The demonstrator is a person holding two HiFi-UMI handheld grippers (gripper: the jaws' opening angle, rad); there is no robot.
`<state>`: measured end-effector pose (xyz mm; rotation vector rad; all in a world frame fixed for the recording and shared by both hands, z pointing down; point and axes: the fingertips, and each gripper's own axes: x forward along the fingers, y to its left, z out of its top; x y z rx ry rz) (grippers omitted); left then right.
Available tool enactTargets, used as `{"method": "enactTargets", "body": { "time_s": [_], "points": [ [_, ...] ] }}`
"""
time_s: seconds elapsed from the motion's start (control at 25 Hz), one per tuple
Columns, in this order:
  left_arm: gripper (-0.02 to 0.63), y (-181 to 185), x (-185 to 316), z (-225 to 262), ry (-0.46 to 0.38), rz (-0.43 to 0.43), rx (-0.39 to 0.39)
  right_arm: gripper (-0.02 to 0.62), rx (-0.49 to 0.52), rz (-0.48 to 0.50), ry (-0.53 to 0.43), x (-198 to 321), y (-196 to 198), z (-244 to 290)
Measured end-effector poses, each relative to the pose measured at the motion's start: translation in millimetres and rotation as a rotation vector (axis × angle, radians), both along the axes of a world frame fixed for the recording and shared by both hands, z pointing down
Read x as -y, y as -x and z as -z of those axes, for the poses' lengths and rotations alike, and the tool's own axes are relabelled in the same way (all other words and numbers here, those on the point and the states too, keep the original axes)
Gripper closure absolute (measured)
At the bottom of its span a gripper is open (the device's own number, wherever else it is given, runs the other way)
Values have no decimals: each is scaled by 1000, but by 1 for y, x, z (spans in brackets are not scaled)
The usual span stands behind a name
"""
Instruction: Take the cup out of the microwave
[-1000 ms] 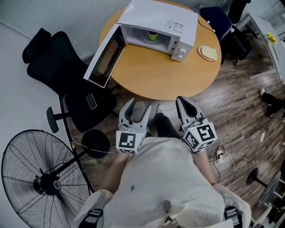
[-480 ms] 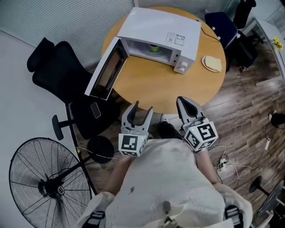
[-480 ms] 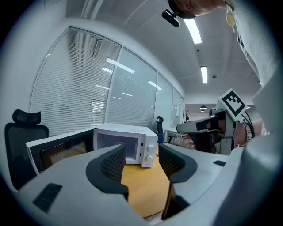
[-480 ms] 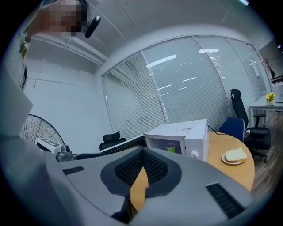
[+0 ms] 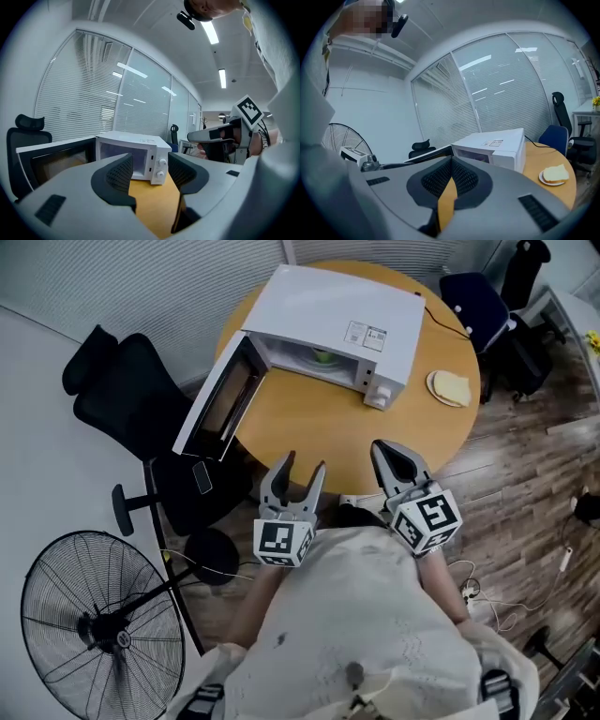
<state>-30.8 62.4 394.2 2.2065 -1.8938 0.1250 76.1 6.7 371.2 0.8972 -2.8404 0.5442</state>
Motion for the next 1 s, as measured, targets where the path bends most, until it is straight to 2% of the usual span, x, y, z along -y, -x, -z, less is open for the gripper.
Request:
{"method": "enactTargets", "body": {
  "time_s": [0.44,0.76,1.0],
  "points": [
    [357,-6,30,-15,19,9,-10,588,6,-30,16,23,-20,-5],
    [357,-1,66,-23,35,-84,-5,588,-10,-152,33,46,-32,-8],
    [357,19,97,-30,63,-154,6,588,-27,-221,50,62,-15,-7]
  ]
}}
